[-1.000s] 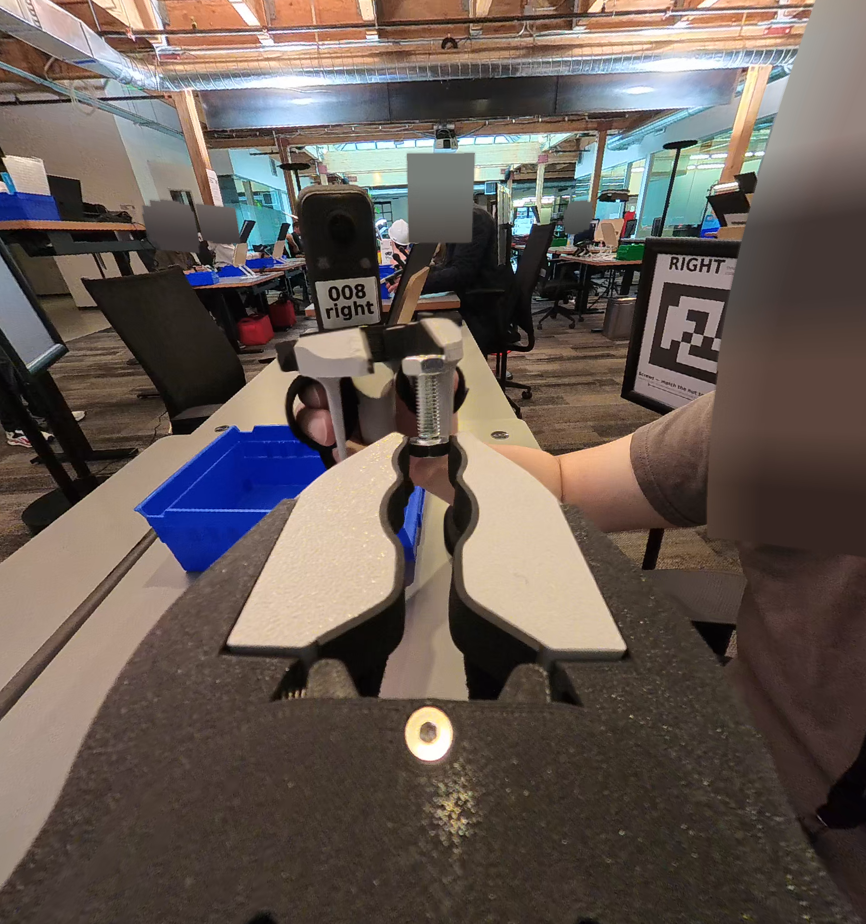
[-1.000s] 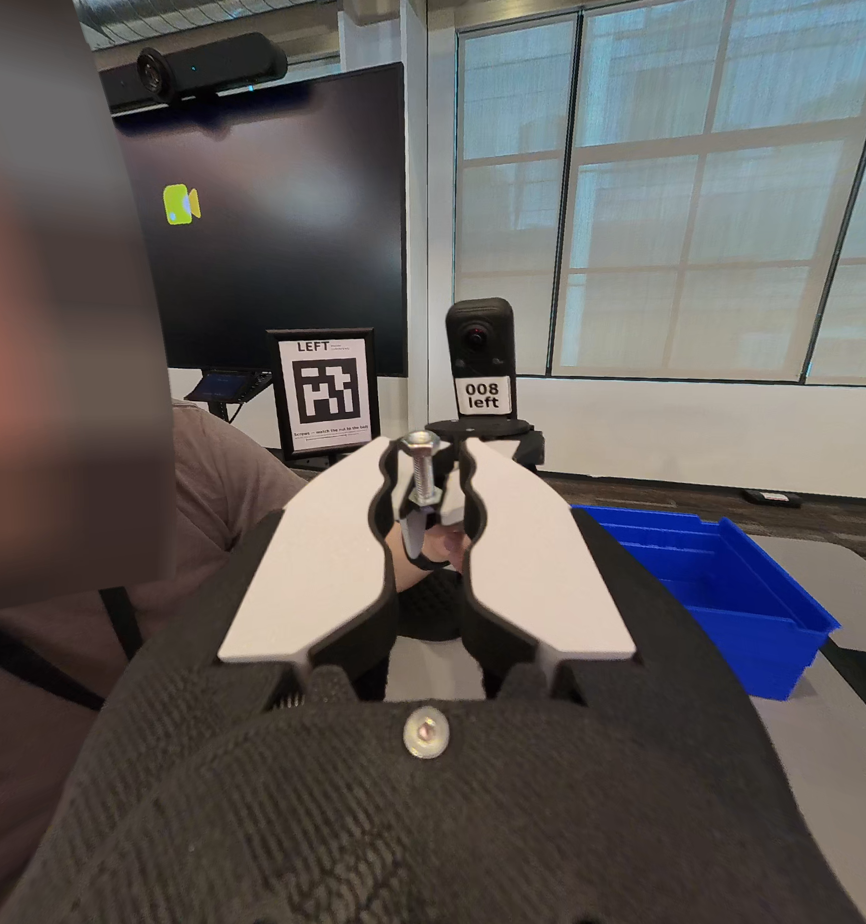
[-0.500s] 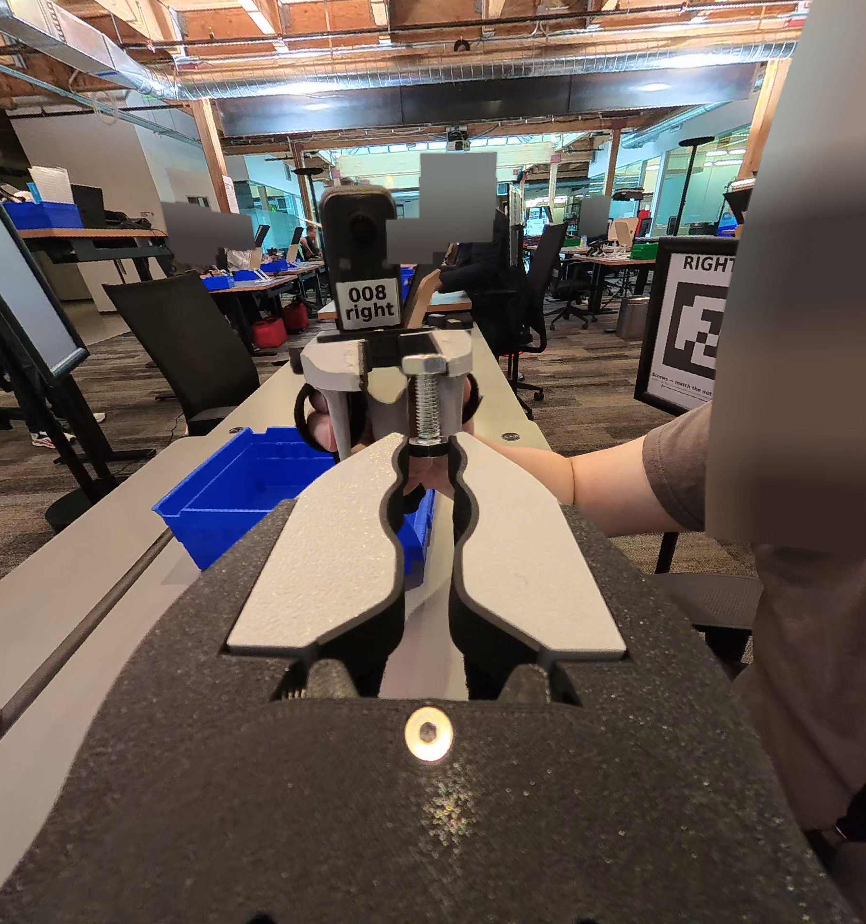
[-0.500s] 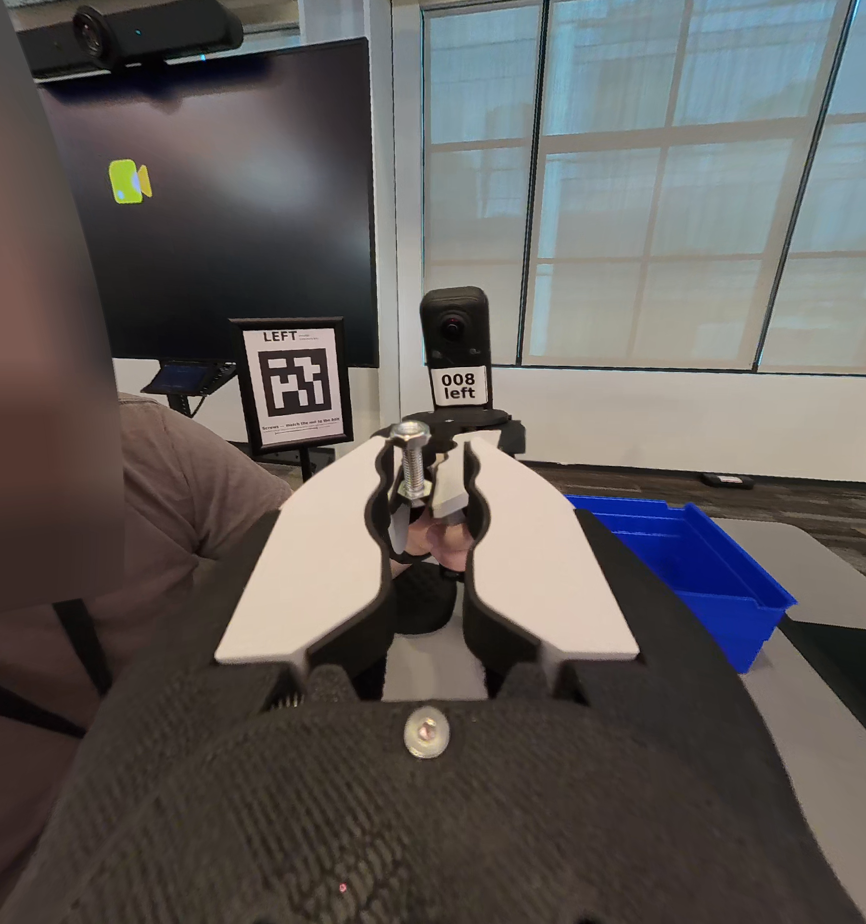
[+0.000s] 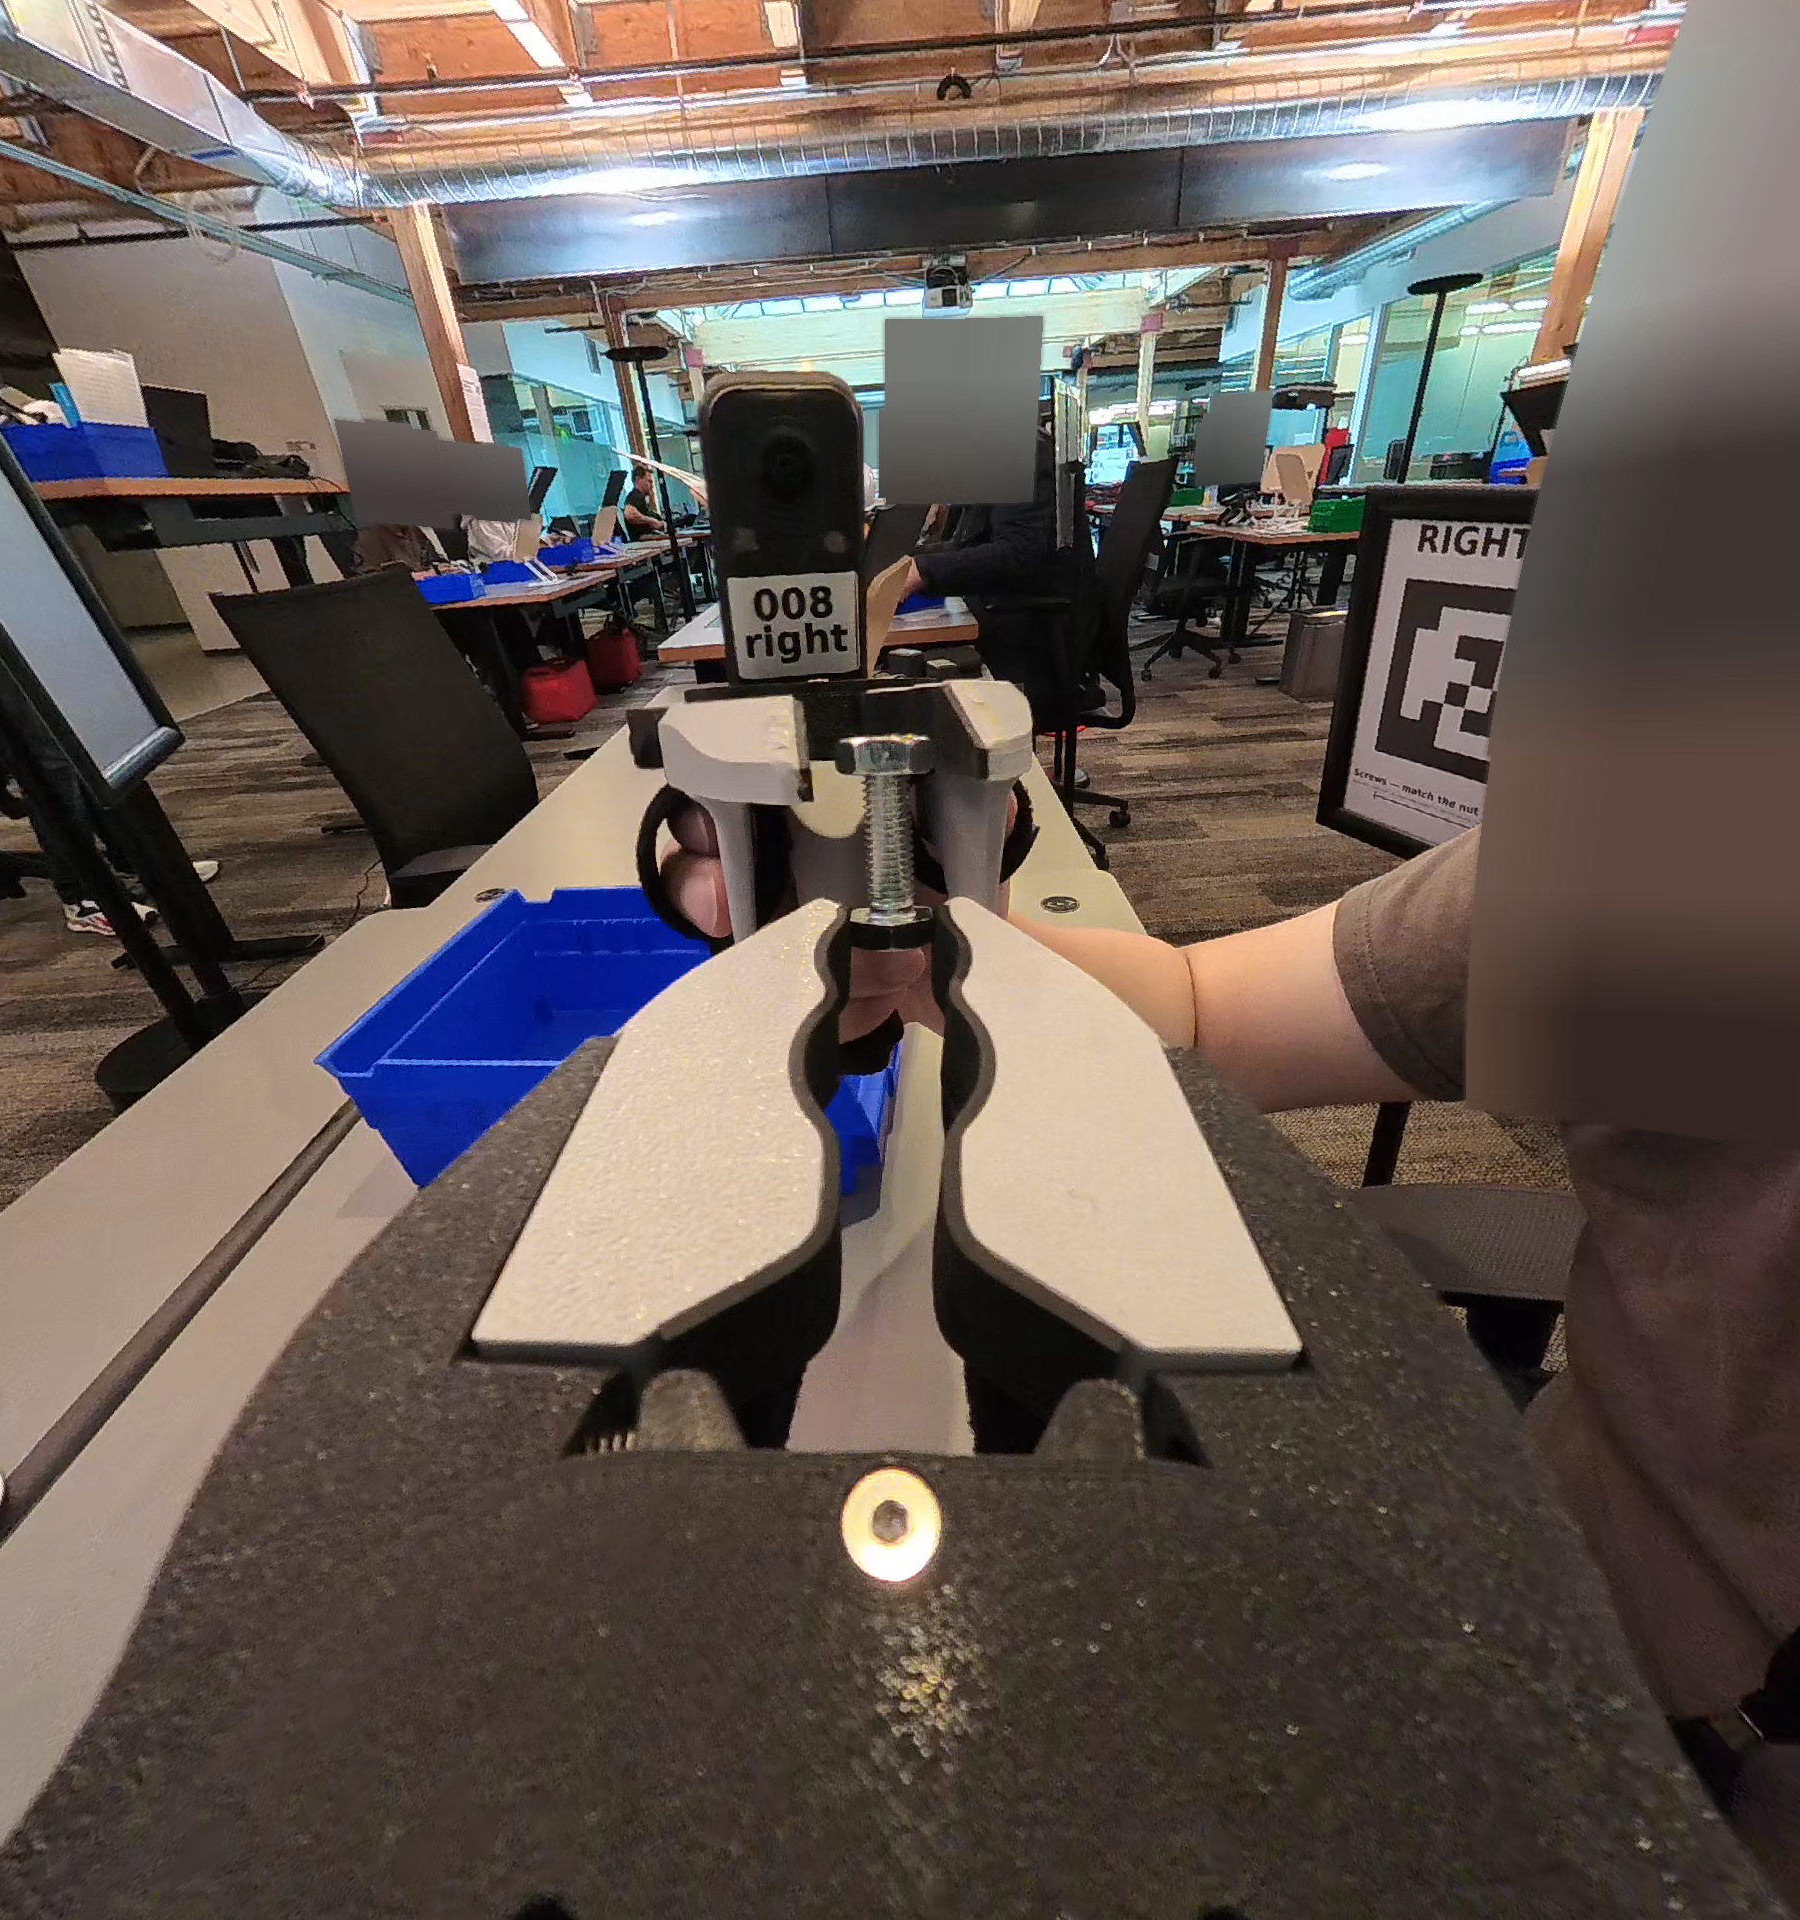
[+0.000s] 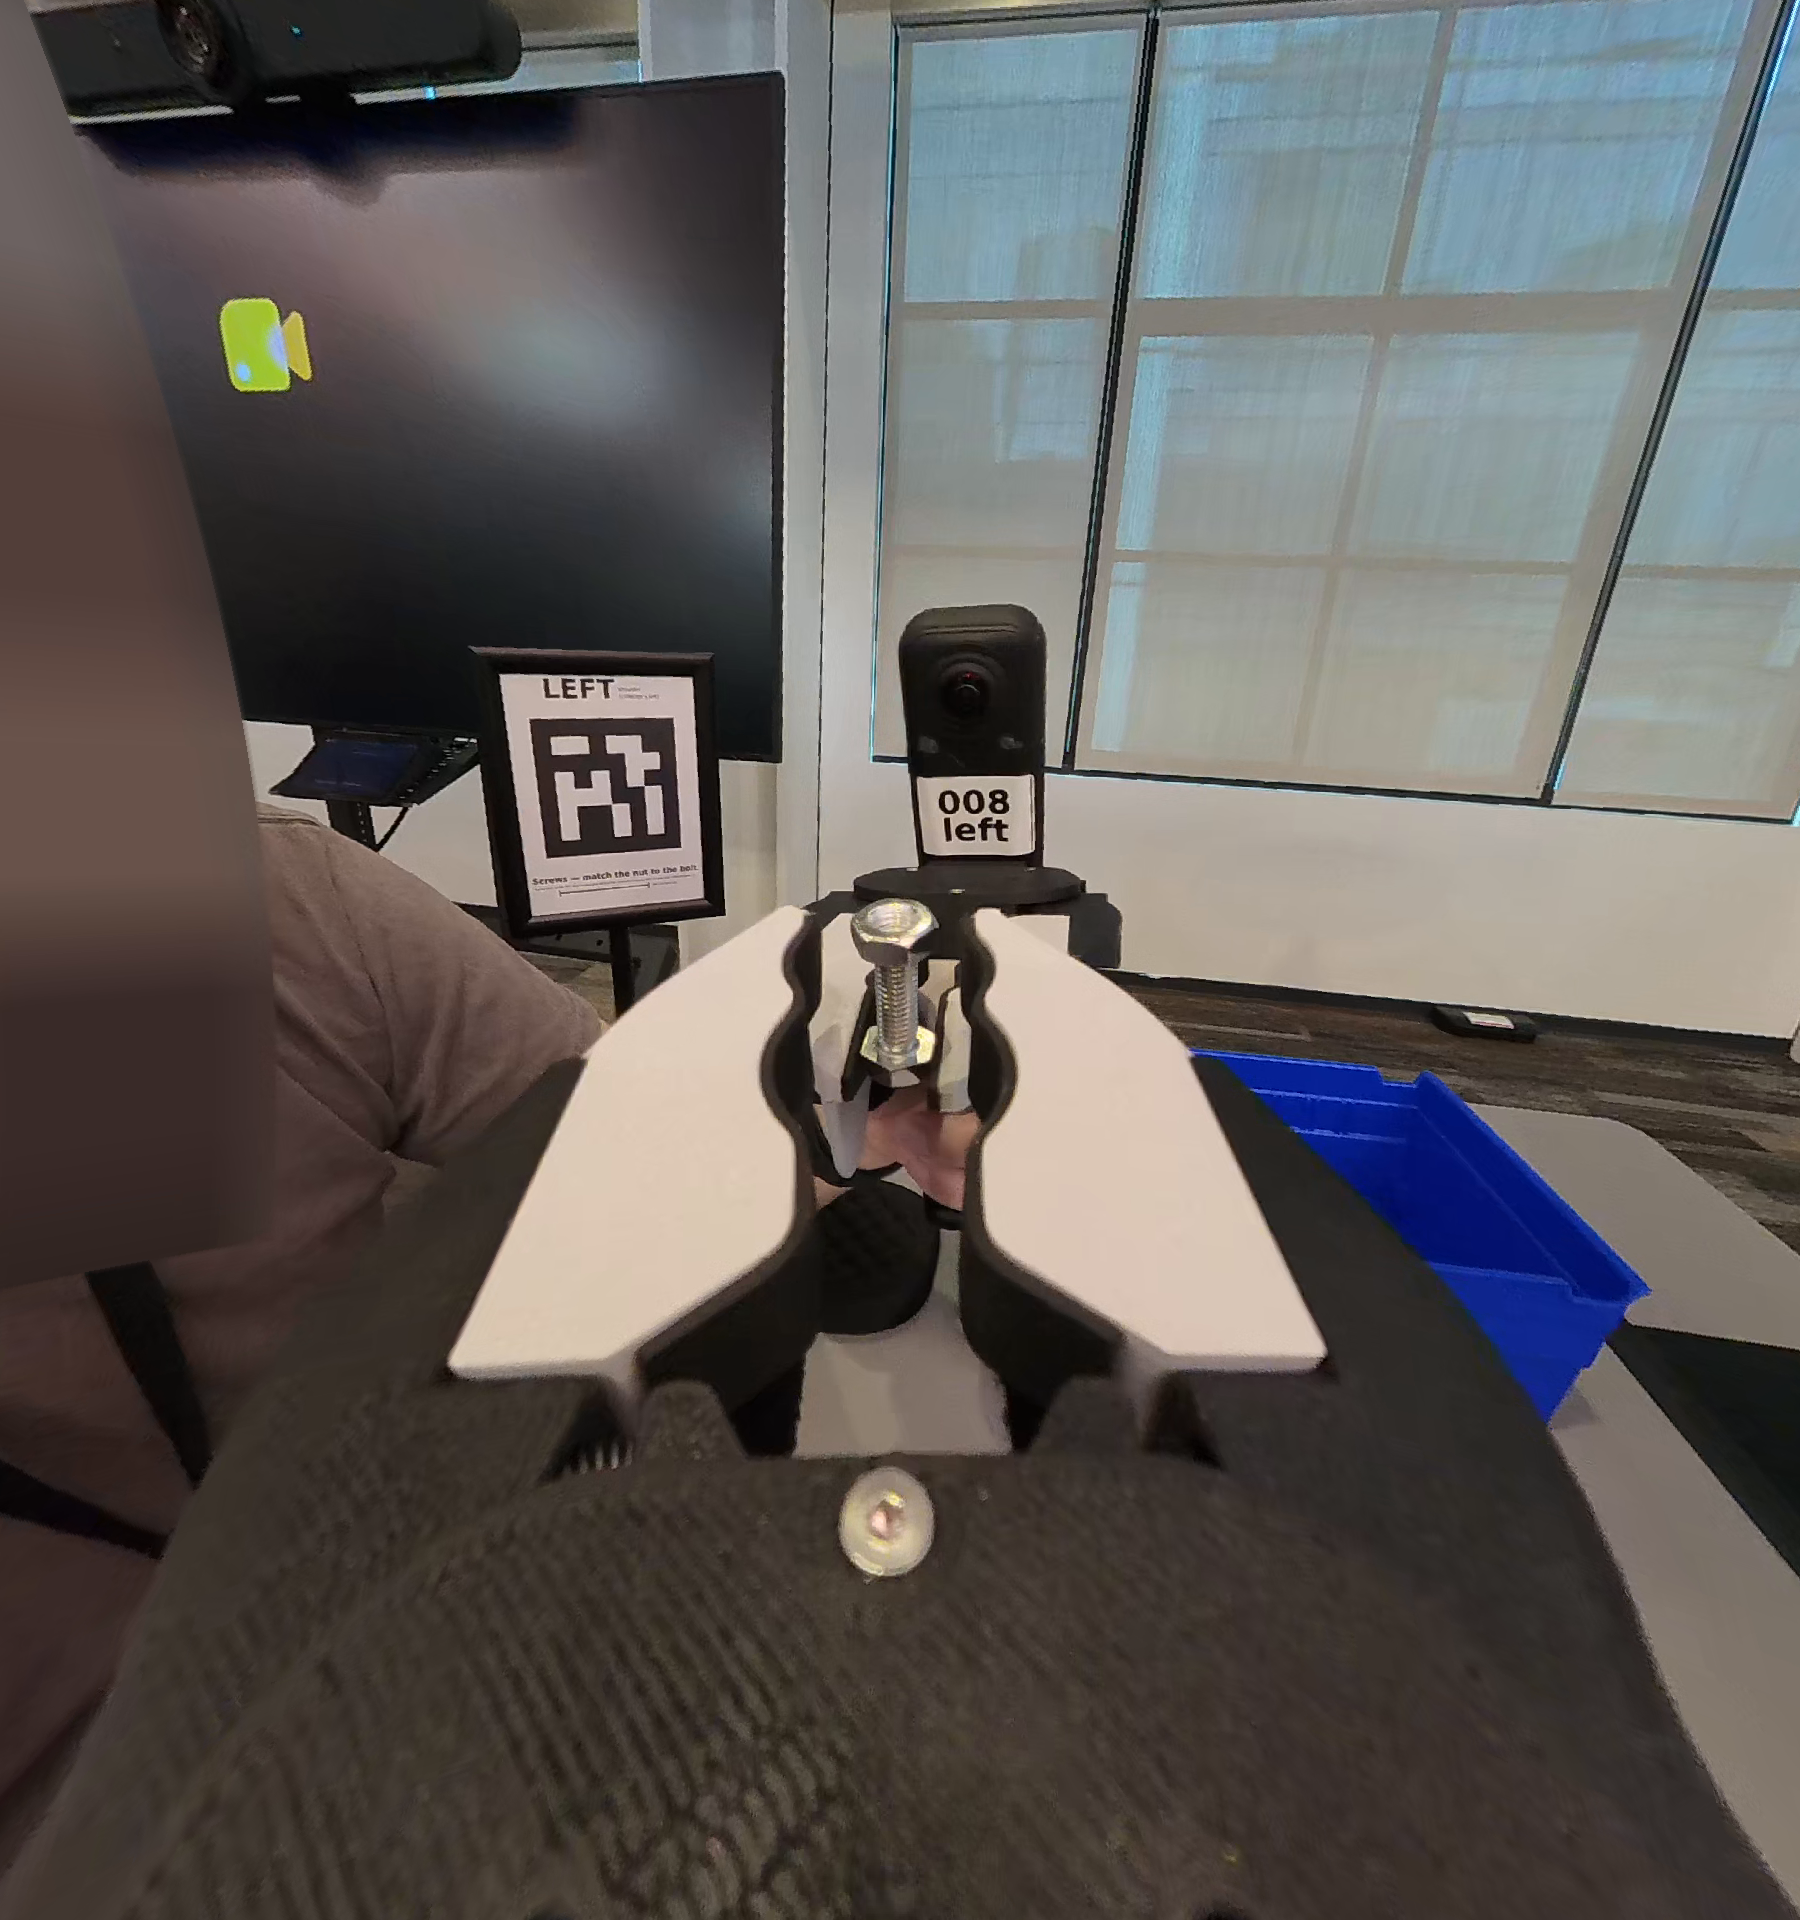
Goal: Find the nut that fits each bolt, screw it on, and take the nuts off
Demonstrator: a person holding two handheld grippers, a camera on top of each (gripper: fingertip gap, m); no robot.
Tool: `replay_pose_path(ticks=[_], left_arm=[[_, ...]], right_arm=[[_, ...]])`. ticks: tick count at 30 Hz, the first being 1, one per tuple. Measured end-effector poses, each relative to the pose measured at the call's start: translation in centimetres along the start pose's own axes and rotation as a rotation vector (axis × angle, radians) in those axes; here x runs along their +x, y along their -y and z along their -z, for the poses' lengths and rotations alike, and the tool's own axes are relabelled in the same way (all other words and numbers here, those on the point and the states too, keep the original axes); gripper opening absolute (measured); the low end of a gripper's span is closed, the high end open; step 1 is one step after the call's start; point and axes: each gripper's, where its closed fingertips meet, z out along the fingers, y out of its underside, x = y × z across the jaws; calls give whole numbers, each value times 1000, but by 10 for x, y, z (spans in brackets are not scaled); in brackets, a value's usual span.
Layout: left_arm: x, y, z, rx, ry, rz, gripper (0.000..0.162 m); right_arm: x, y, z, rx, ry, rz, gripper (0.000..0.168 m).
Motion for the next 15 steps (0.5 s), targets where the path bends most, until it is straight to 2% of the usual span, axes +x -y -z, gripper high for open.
replay_pose_path(ticks=[15], left_arm=[[3, -3, -1, -16, -31, 12, 14]], right_arm=[[-3, -3, 1, -17, 20, 34, 17]])
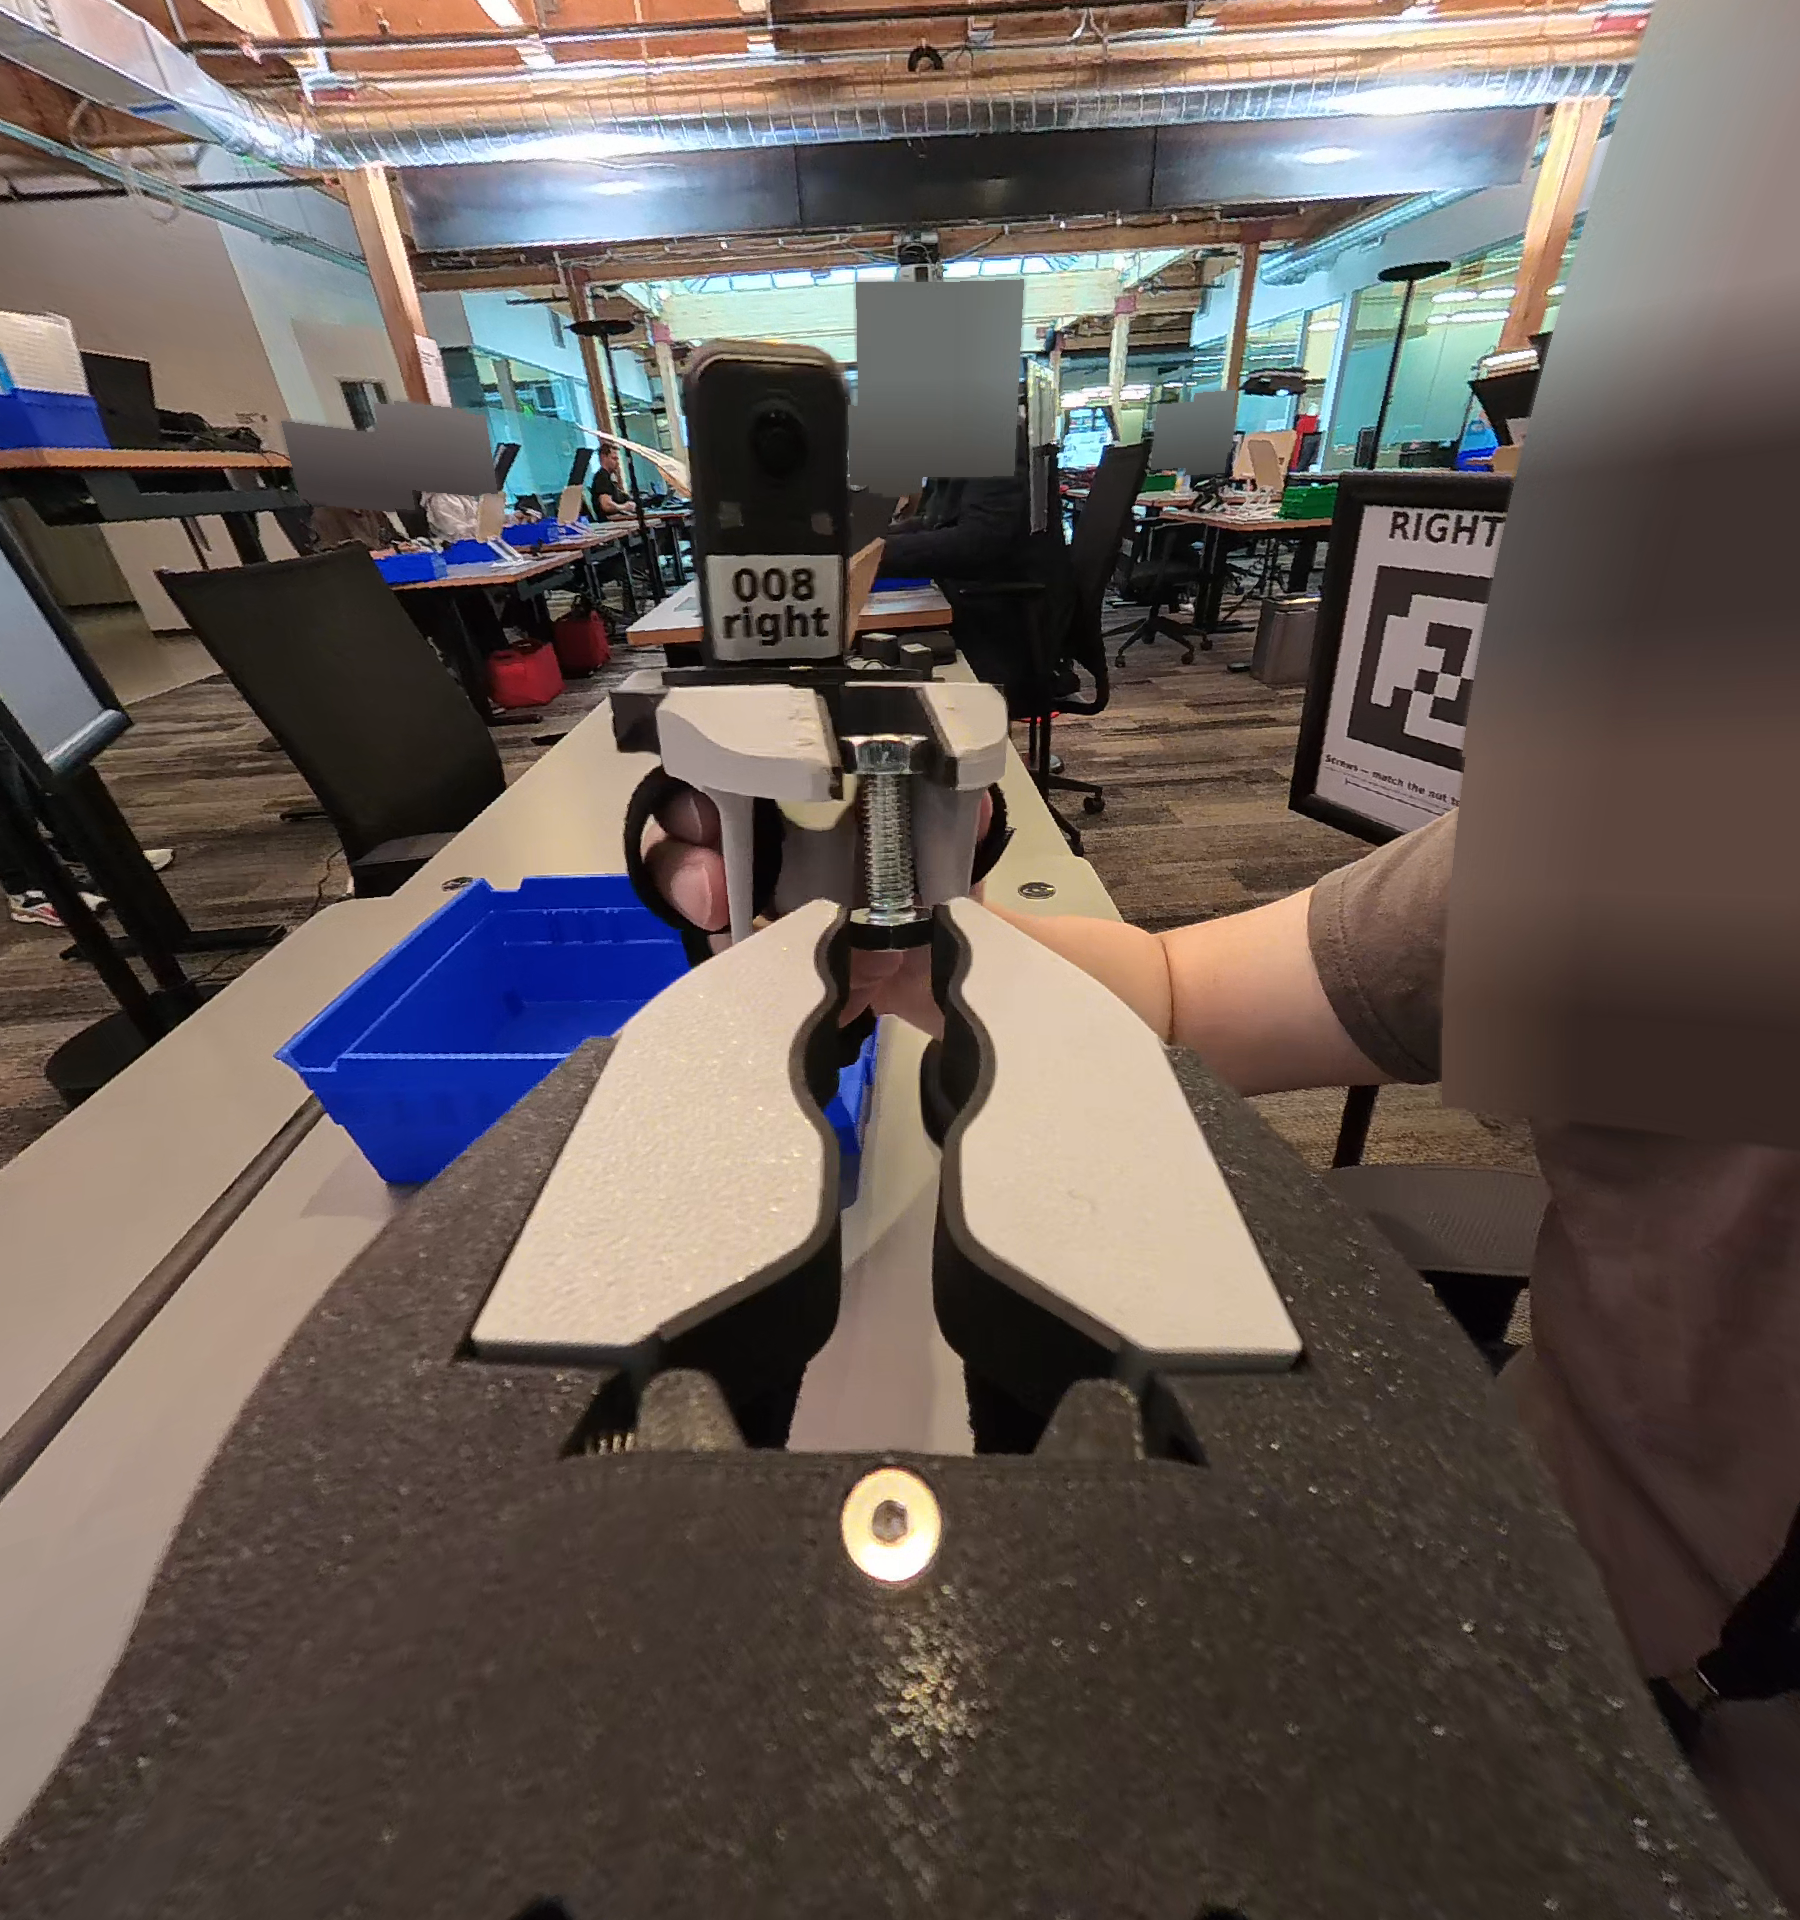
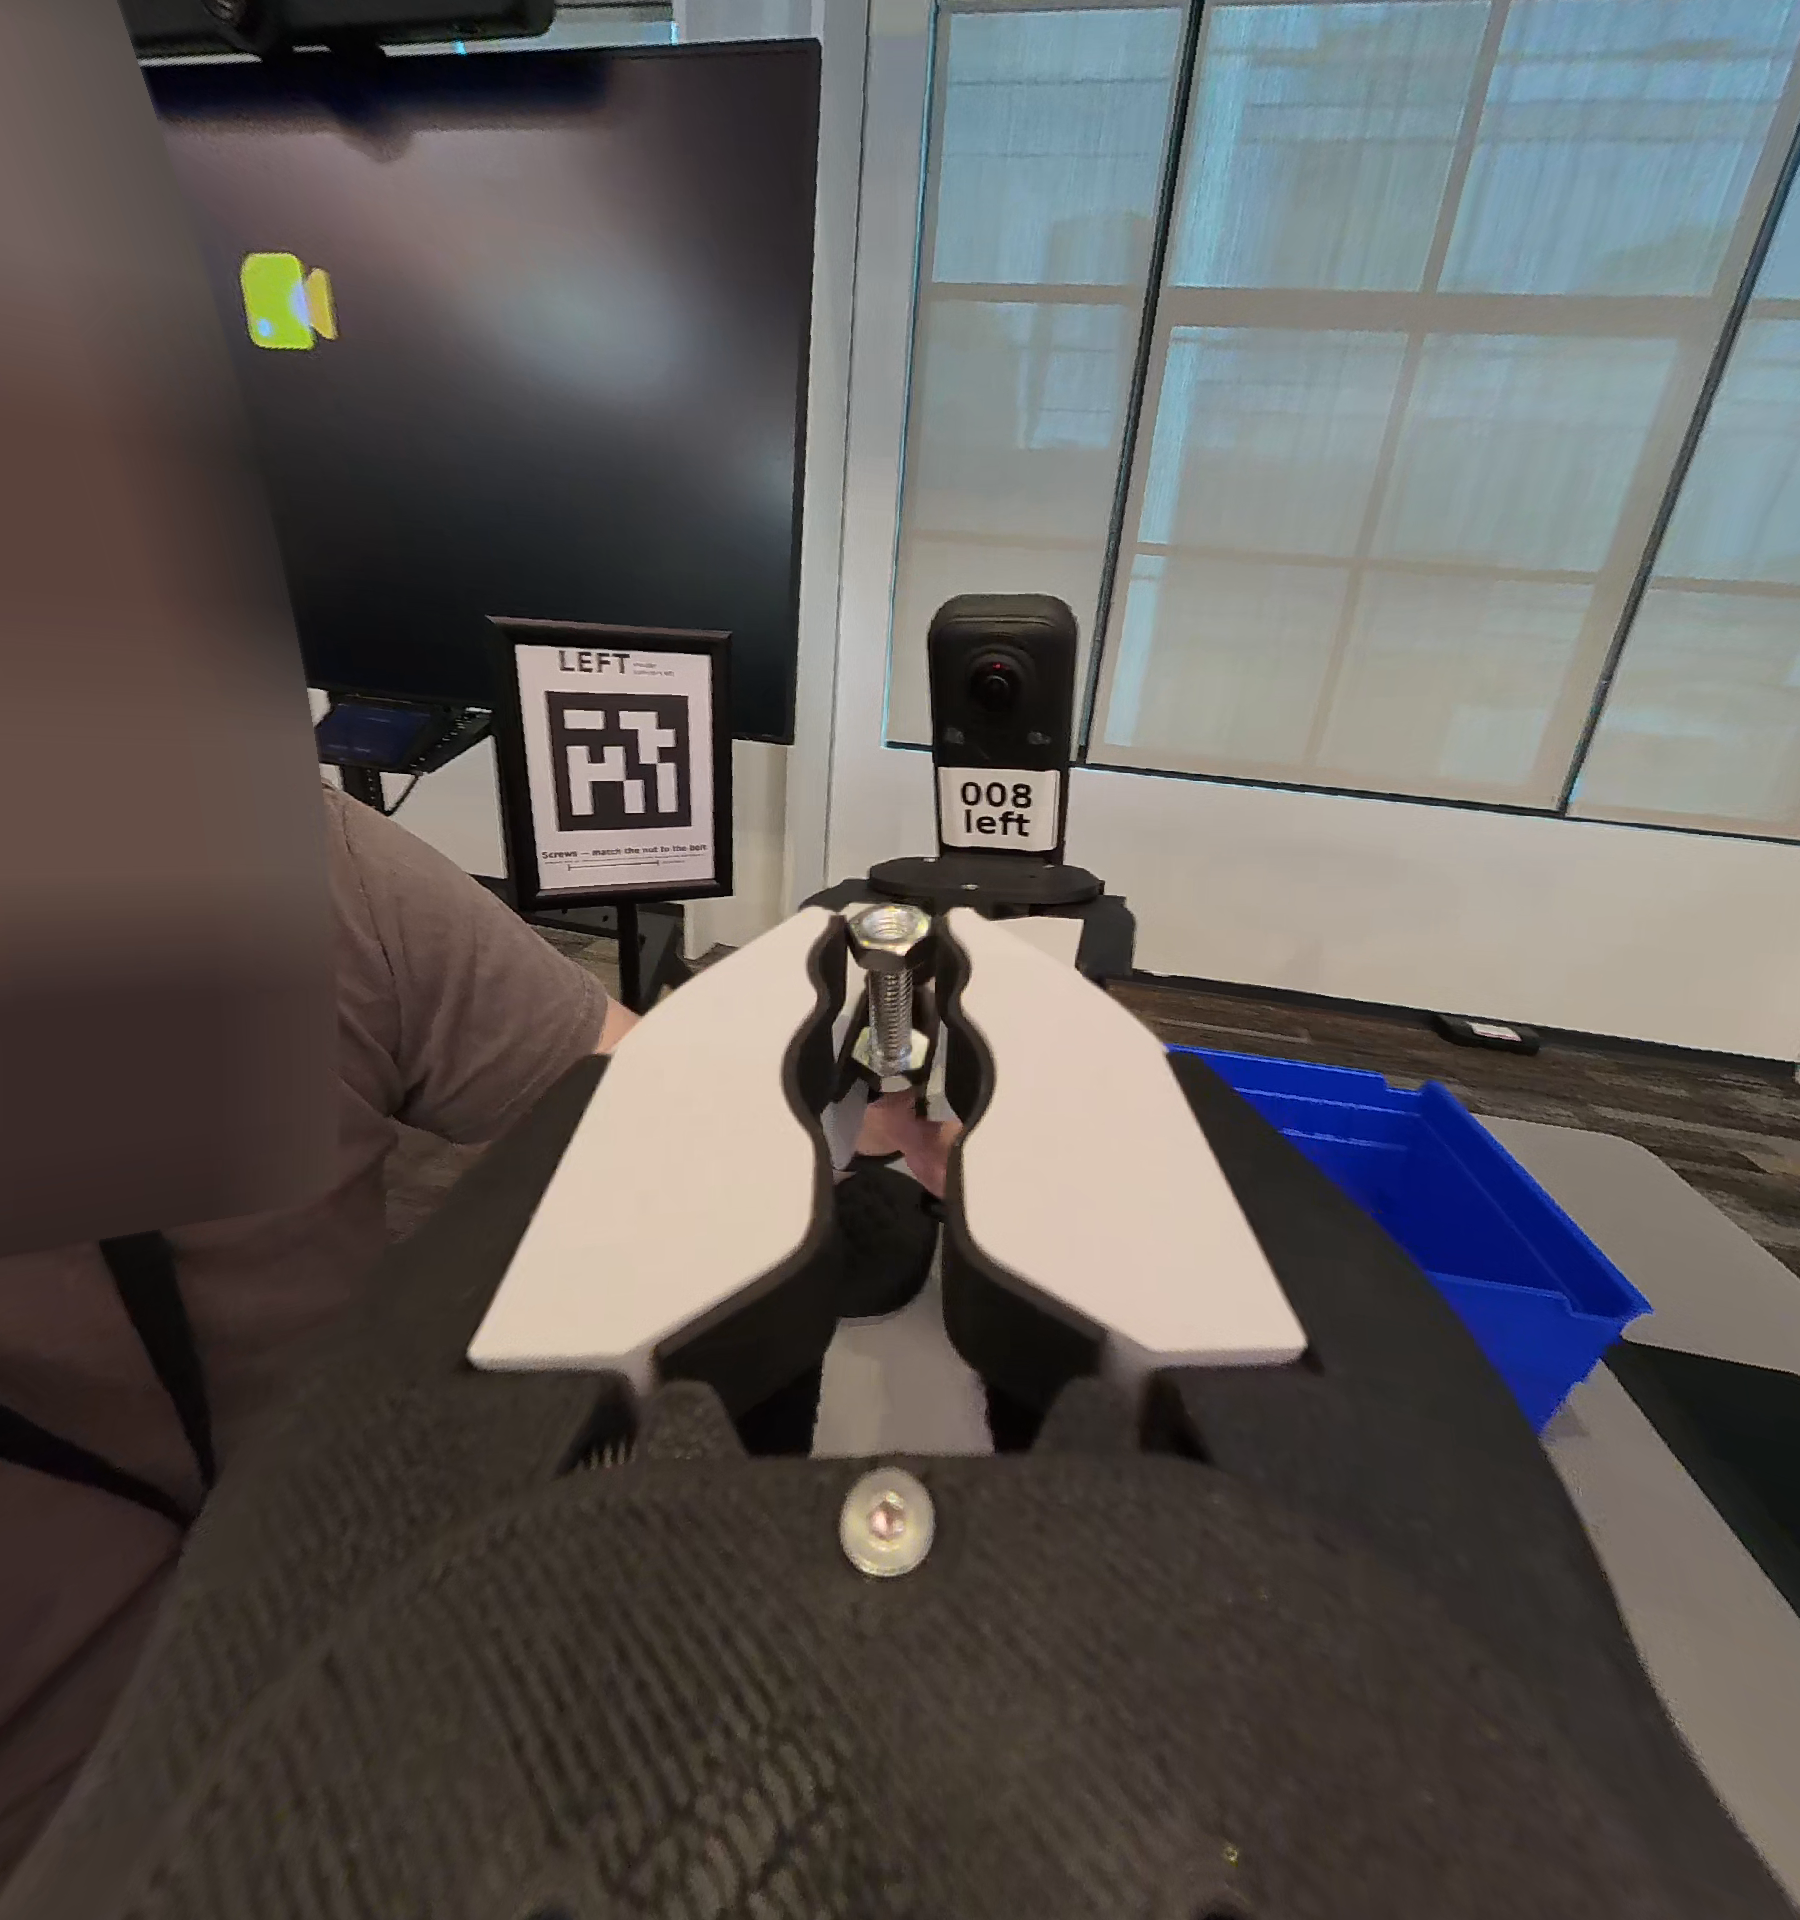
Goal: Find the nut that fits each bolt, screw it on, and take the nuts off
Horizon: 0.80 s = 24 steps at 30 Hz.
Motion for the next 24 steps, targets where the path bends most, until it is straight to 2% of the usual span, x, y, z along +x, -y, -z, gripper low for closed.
replay_pose_path(ticks=[3, 8, 14, 17, 19, 22, 24], left_arm=[[11, -2, -2, -6, -77, 23, 14], [47, -6, -8, -6, -315, 82, 14], [64, -13, -12, -38, -404, 84, 14], [61, -14, -14, -35, -385, 77, 14], [55, -10, -13, -11, -348, 71, 14], [33, 2, -10, 56, -205, 49, 14], [16, 11, -7, 118, -77, 25, 14]], right_arm=[[-11, -2, 2, 3, 103, -21, 17], [-49, -5, 4, 23, 382, -49, 17], [-68, -10, 5, 29, 506, -58, 17], [-64, -10, 4, 29, 490, -71, 17], [-57, -7, 3, 34, 438, -69, 31], [-35, 6, 3, 67, 245, 1, 56], [-19, 24, 9, 145, 59, 120, 59]])
